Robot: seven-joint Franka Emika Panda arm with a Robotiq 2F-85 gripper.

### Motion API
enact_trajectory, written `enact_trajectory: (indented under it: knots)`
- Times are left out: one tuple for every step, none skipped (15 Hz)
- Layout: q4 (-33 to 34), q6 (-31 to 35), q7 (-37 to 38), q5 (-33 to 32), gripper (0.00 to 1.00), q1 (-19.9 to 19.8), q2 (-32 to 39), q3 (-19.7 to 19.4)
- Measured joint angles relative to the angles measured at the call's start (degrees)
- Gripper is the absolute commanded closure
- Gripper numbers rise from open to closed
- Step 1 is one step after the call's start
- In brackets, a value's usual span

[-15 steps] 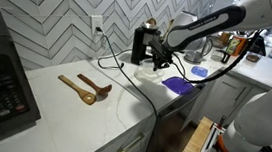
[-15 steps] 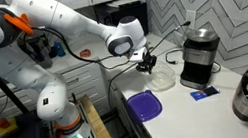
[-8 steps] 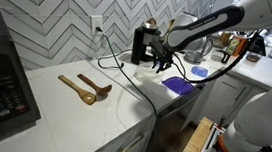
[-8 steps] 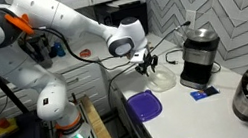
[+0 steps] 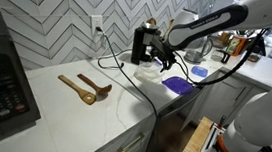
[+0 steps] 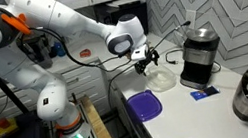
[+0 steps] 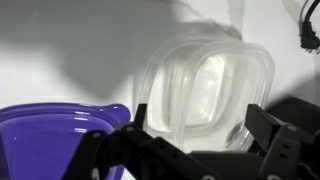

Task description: Remove the light blue lid from the lunchbox, pick up the lunchbox on the right and then put in inside the other lunchbox on the left

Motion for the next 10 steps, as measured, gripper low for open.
enact_trajectory:
  knots:
    - [0.1, -0.6, -2.2, -0.6, 0.00, 0.0, -0.4, -0.1]
    - [0.4, -2.1, -5.1, -0.7, 0.00, 0.1, -0.8, -0.2]
    - [0.8, -4.0, -8.2, -0.7, 0.00, 0.2, -1.3, -0.4]
    - [1.4, -6.6, -11.4, -0.7, 0.00, 0.2, -1.8, -0.7]
    - [2.2, -9.3, -14.3, -0.7, 0.00, 0.2, -2.3, -0.8]
    - [3.3, -12.5, -17.0, -0.9, 0.00, 0.2, -2.7, -1.0]
    - [4.4, -15.6, -19.4, -1.3, 0.00, 0.2, -3.1, -1.1]
    - [5.6, -19.0, -21.7, -1.8, 0.00, 0.1, -3.3, -1.1]
    - [6.9, -22.4, -23.8, -2.5, 0.00, 0.1, -3.5, -1.2]
    - [8.1, -25.4, -25.6, -3.5, 0.00, 0.1, -3.5, -1.2]
